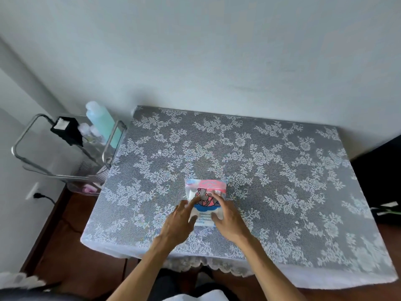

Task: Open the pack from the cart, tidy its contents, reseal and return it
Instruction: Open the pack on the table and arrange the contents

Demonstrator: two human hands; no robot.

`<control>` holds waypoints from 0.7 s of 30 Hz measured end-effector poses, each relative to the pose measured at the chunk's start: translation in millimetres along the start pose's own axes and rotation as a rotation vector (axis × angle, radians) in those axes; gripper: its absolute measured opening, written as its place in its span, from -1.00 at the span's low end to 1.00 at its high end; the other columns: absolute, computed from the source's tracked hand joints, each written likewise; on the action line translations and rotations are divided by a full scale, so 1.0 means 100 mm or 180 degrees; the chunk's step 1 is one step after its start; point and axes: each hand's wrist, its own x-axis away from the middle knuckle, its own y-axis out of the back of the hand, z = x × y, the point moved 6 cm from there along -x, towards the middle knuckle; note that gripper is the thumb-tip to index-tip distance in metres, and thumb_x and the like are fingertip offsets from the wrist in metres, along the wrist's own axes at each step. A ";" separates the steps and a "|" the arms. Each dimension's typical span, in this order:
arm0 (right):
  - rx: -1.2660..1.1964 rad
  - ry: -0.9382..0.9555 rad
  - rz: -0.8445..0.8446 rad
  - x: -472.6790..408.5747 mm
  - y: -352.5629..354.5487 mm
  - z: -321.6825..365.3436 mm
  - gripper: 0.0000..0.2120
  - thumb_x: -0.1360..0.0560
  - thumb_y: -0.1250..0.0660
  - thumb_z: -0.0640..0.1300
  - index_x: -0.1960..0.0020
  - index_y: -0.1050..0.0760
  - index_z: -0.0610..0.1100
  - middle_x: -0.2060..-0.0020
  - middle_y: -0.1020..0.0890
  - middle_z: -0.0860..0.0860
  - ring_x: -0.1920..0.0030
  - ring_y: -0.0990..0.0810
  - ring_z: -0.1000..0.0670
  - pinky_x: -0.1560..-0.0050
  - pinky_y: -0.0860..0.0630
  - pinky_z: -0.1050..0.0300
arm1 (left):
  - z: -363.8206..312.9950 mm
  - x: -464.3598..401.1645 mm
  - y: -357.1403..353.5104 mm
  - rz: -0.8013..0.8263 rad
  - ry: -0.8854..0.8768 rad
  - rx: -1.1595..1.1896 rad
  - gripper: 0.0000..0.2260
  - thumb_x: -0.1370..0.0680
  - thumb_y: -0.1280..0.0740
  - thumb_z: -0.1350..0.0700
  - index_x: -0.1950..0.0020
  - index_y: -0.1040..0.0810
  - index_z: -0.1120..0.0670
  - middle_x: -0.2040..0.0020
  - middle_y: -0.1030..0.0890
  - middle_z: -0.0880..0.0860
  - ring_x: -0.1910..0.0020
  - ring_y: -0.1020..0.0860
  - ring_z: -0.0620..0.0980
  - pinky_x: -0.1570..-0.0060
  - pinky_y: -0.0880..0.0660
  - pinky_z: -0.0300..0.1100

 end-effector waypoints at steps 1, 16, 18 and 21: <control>-0.0049 -0.0028 -0.0085 0.00 0.02 0.01 -0.36 -0.57 -0.31 -0.07 -0.50 -0.08 0.26 -0.25 -0.43 -0.11 0.06 -0.51 0.12 0.26 -0.49 0.33 | -0.01 0.00 0.01 -0.0066 -0.0034 0.0064 -0.46 -0.63 -0.24 0.07 -0.55 -0.12 -0.18 -0.42 -0.34 0.13 -0.09 -0.60 0.04 0.13 -0.67 -0.03; -0.2030 -0.0462 -0.0873 0.03 0.32 0.07 -0.35 -0.48 -0.23 0.32 -0.45 -0.02 0.26 -0.05 -0.57 0.15 0.38 -0.65 0.11 0.55 -0.50 0.21 | -0.08 0.00 0.37 -0.0931 0.0341 0.2328 -0.50 -0.55 -0.15 -0.32 -0.37 -0.12 -0.11 -0.23 -0.54 0.13 -0.05 -0.65 0.01 -0.03 -0.60 0.02; -0.1841 -0.0593 -0.0781 0.01 0.34 0.06 -0.37 -0.46 -0.10 0.42 -0.47 -0.09 0.24 -0.10 -0.53 0.17 0.31 -0.67 0.07 0.53 -0.53 0.13 | -0.05 -0.01 0.36 -0.0760 0.0533 0.2651 -0.28 -0.45 -0.08 -0.46 -0.49 -0.18 -0.08 -0.30 -0.53 0.19 -0.16 -0.61 0.08 -0.16 -0.55 0.09; -0.1992 -0.0724 -0.0760 -0.02 0.37 0.06 -0.50 -0.55 -0.04 0.32 -0.34 -0.36 0.06 -0.06 -0.62 -0.08 0.23 -0.63 -0.09 0.20 -0.59 -0.28 | -0.04 -0.01 0.42 -0.0709 0.0690 0.2791 -0.38 -0.50 0.05 -0.40 -0.34 -0.42 -0.05 -0.31 -0.53 0.27 -0.16 -0.60 0.12 -0.14 -0.56 0.01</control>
